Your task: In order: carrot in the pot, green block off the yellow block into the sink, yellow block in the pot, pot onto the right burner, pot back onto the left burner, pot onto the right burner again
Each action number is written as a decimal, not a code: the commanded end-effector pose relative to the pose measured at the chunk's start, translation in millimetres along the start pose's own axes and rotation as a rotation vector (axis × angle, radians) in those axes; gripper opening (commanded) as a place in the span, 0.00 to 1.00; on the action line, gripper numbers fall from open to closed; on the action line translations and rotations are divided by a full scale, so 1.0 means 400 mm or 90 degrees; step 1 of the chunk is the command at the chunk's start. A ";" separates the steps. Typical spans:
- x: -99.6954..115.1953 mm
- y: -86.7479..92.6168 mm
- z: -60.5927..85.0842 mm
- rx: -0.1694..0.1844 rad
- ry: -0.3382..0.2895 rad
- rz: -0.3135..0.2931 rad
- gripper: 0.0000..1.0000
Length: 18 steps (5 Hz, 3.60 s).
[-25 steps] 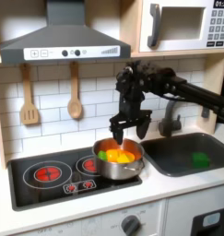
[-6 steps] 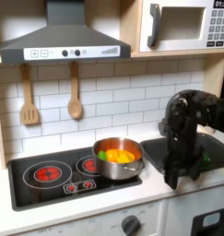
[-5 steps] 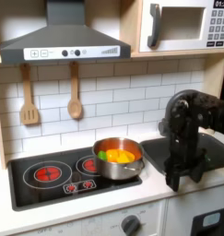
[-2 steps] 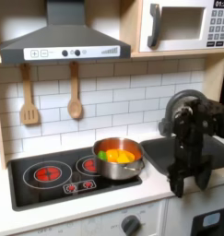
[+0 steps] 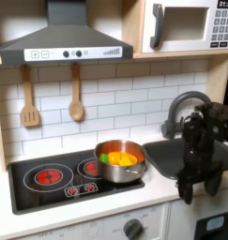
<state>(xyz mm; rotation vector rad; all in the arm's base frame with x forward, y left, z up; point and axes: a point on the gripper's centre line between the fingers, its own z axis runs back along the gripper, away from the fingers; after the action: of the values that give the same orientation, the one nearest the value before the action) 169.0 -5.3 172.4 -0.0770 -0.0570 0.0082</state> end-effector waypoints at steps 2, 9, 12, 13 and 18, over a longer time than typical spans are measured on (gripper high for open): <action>-0.046 0.011 -0.013 0.023 0.000 -0.015 1.00; -0.002 0.025 -0.037 0.023 -0.015 -0.025 1.00; 0.054 0.036 -0.038 0.016 -0.066 -0.022 0.00; 0.086 0.040 -0.002 0.010 -0.088 -0.018 0.00; 0.256 0.132 0.117 0.018 -0.270 0.052 0.00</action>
<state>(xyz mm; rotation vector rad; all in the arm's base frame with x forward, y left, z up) 268.3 52.4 217.1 -0.0543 -0.4597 0.1115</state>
